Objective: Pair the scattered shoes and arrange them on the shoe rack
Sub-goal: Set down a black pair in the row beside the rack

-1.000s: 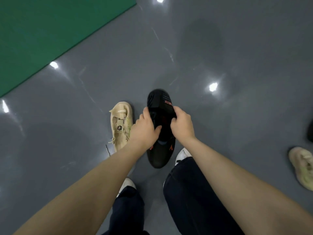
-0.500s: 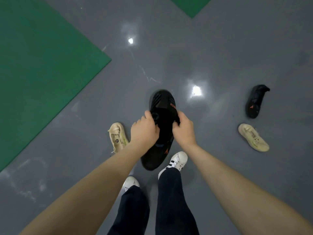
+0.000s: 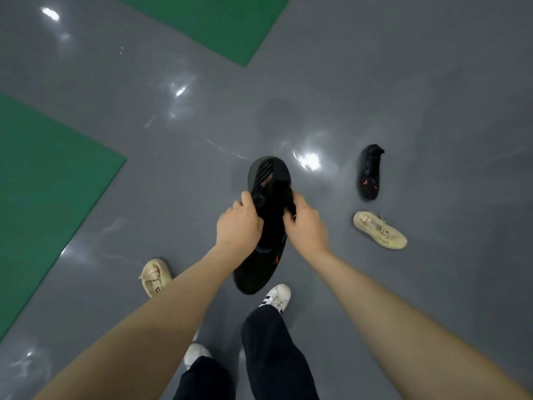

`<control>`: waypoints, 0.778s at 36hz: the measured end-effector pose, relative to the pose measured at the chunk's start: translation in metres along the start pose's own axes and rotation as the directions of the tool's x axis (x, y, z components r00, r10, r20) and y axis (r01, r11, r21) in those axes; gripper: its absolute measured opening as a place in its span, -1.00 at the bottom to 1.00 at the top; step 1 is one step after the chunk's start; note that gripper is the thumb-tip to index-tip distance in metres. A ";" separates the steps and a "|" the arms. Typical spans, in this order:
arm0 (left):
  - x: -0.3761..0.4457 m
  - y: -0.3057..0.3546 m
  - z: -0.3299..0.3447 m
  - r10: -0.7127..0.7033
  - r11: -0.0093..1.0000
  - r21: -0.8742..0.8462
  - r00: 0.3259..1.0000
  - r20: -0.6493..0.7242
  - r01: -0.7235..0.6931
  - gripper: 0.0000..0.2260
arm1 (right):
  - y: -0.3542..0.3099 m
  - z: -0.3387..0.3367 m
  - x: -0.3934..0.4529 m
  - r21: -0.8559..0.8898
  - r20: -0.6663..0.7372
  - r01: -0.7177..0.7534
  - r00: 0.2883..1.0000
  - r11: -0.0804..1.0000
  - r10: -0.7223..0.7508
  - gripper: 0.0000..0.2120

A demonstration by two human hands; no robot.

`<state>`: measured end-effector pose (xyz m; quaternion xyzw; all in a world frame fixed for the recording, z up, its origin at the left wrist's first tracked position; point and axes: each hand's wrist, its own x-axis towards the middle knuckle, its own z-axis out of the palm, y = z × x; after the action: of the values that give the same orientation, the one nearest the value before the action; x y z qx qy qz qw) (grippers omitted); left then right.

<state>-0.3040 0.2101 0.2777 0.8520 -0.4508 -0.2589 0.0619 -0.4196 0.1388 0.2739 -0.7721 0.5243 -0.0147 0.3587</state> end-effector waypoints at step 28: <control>0.250 0.233 -0.049 0.264 0.950 0.119 0.947 0.184 -0.289 -0.85 | 0.098 -0.193 0.212 0.113 -0.182 -0.229 0.952 0.967 0.247 -0.70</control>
<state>-0.3368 -0.1326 0.3023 0.7579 -0.5872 -0.2843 -0.0019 -0.4797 -0.1575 0.2861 -0.6810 0.6449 -0.0705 0.3397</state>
